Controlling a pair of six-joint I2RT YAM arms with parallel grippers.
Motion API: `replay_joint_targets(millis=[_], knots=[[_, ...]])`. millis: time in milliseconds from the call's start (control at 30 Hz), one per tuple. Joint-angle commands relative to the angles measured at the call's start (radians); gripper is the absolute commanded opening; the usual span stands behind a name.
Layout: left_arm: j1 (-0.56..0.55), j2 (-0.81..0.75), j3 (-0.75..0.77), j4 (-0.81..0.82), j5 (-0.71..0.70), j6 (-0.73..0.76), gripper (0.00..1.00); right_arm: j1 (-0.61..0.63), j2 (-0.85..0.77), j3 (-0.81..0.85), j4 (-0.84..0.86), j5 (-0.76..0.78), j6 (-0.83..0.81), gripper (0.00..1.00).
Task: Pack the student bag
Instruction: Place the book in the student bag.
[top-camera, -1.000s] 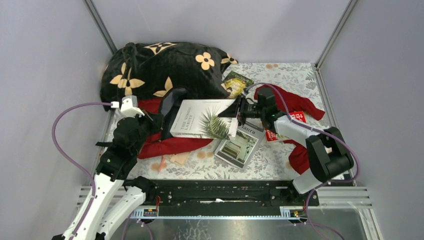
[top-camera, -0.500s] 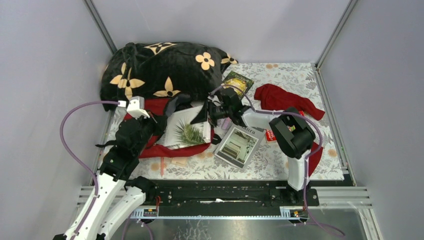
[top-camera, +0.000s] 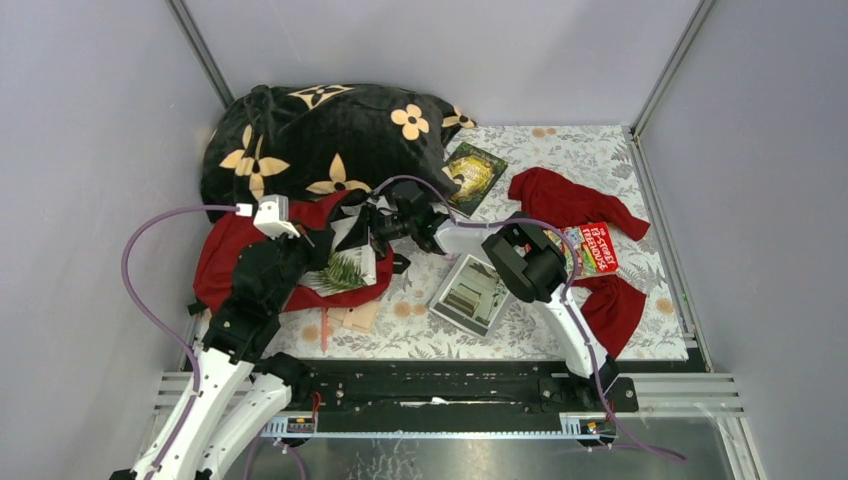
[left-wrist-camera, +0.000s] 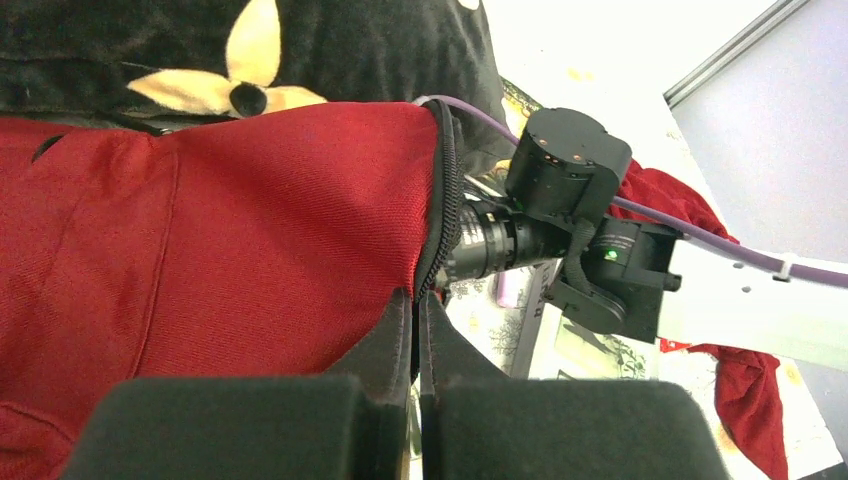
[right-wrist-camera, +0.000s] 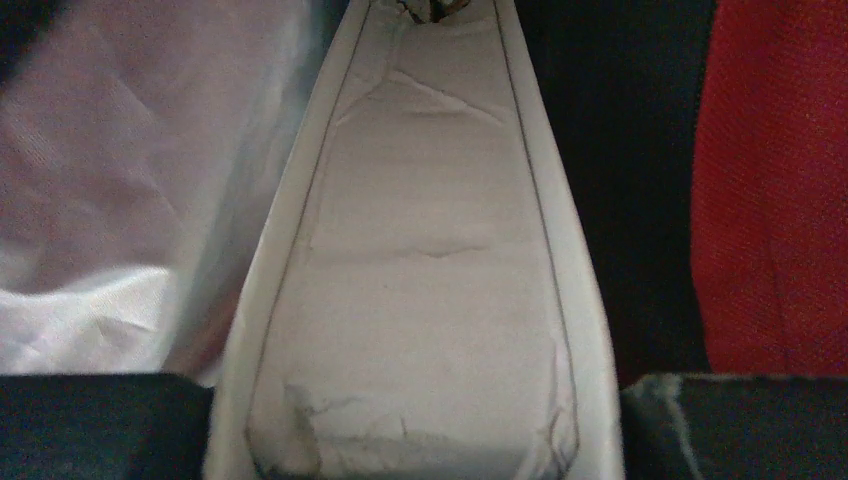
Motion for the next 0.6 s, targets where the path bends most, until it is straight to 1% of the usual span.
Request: replay_joint_targets(millis=[0,33,100,133,200,233,333,433,500,567], knots=[[0.002,-0.041,0.002,0.165,0.063,0.023,0.0,0.015,0.042,0.164,0.109,0.033,0.03,0.17],[0.001,-0.041,-0.002,0.17,0.074,0.026,0.0,0.018,0.045,0.178,0.148,0.039,0.033,0.18],[0.002,-0.042,-0.018,0.187,0.098,0.031,0.0,0.027,0.056,0.195,0.317,0.029,0.091,0.2],[0.002,-0.04,-0.026,0.199,0.131,0.031,0.0,0.03,0.069,0.214,0.37,0.016,0.11,0.22],[0.002,-0.033,-0.042,0.237,0.173,0.042,0.0,0.033,0.097,0.253,0.415,-0.022,0.133,0.23],[0.002,-0.022,-0.044,0.256,0.179,0.049,0.0,0.029,0.101,0.24,0.426,-0.03,0.141,0.23],[0.002,0.03,-0.041,0.318,0.224,0.076,0.0,0.008,0.048,0.085,0.519,0.002,0.182,0.23],[0.002,0.102,-0.008,0.387,0.385,0.093,0.0,-0.029,-0.066,-0.139,0.651,0.065,0.209,0.24],[0.002,0.133,0.004,0.437,0.492,0.093,0.0,-0.057,-0.173,-0.273,0.679,0.095,0.188,0.25],[0.002,0.153,0.015,0.49,0.571,0.082,0.0,-0.082,-0.268,-0.376,0.65,0.128,0.137,0.25]])
